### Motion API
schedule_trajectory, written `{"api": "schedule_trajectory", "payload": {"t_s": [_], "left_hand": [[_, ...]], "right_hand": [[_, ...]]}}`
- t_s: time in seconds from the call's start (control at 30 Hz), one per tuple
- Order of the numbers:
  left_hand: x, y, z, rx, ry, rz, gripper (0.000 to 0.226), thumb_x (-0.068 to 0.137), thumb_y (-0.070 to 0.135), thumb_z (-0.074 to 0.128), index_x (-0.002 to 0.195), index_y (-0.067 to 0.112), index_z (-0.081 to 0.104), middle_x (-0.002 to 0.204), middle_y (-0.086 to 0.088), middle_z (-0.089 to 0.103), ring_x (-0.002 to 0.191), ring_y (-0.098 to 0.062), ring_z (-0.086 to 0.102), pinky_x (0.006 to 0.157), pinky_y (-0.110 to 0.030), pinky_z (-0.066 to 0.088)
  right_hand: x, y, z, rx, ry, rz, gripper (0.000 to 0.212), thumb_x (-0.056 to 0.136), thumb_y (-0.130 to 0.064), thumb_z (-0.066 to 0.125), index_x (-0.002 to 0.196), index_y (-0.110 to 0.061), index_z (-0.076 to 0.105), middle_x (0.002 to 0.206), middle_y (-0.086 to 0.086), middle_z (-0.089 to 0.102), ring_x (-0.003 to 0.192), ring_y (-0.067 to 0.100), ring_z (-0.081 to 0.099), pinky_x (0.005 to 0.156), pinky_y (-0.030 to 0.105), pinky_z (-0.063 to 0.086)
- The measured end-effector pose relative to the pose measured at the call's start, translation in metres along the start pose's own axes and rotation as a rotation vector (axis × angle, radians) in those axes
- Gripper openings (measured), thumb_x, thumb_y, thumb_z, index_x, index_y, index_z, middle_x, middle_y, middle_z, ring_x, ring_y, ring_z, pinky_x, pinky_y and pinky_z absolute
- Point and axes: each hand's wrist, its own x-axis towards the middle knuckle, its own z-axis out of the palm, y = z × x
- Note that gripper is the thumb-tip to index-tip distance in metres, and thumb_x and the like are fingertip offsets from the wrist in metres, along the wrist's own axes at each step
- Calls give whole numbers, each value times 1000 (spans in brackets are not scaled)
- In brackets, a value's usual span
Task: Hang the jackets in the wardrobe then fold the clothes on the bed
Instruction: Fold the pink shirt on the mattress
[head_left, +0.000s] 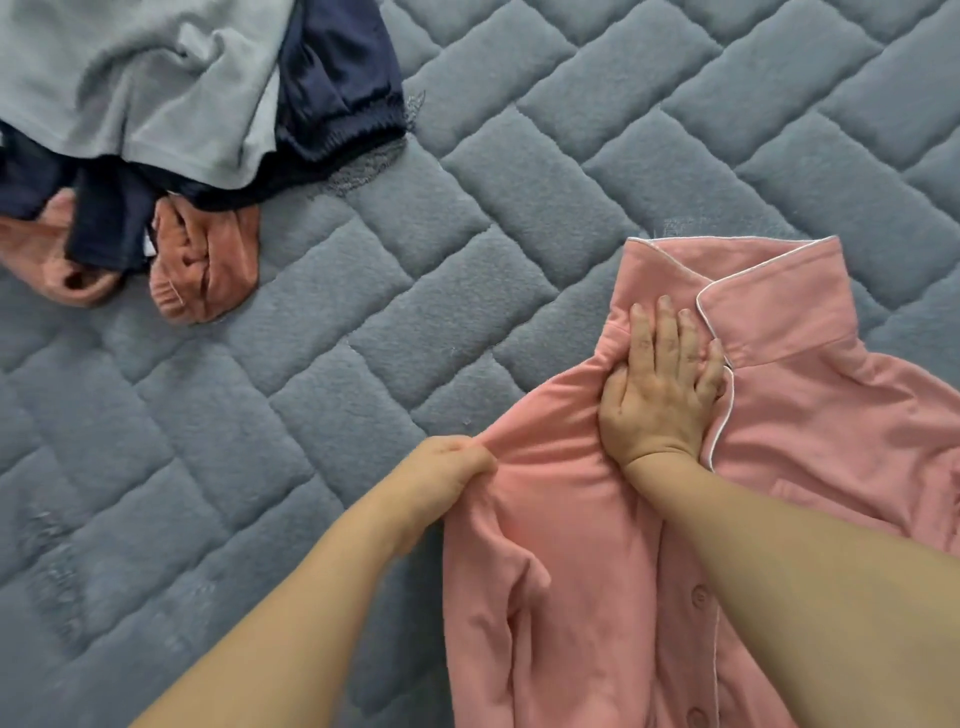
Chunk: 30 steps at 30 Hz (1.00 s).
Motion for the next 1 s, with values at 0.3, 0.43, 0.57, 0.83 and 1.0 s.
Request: {"api": "schedule_trajectory", "payload": {"t_s": [0.3,0.43,0.57,0.83,1.0], "left_hand": [[3,-4,0,-306,-206,-54,62,73,35,70,121,-2,62,115,-21,67,106,-35,63,99,-46,46],[12,-5,-4,-304,-151,-49,45,73,33,73,104,2,65,103,-20,68,94,-33,61,86,-44,48],[11,-3,-23,-103,-232,-29,31,65,18,81,93,10,70,90,-14,73,78,-24,67,79,-38,54],[-23,-24,-102,467,-5,106,29,71,31,82,68,19,56,60,2,56,53,-13,49,48,-20,36],[-46,-57,-113,354,-194,33,25,75,25,82,72,19,57,69,-5,59,57,-16,50,51,-23,36]], "right_hand": [[1,-2,1,-9,4,9,65,86,-33,32,150,-18,33,158,8,28,144,28,25,117,49,7],[1,-2,1,-6,-6,13,65,87,-33,31,151,-19,31,159,6,24,146,26,21,117,49,5],[1,1,3,-17,-8,15,65,87,-32,32,150,-20,31,160,5,23,146,25,18,117,47,4],[-20,-46,-27,-84,-53,234,62,97,-24,34,154,-13,13,162,10,9,149,27,5,118,55,-4],[-95,-152,-18,157,-177,51,63,98,-40,36,155,-22,15,163,3,7,149,20,4,120,46,-4]]}}
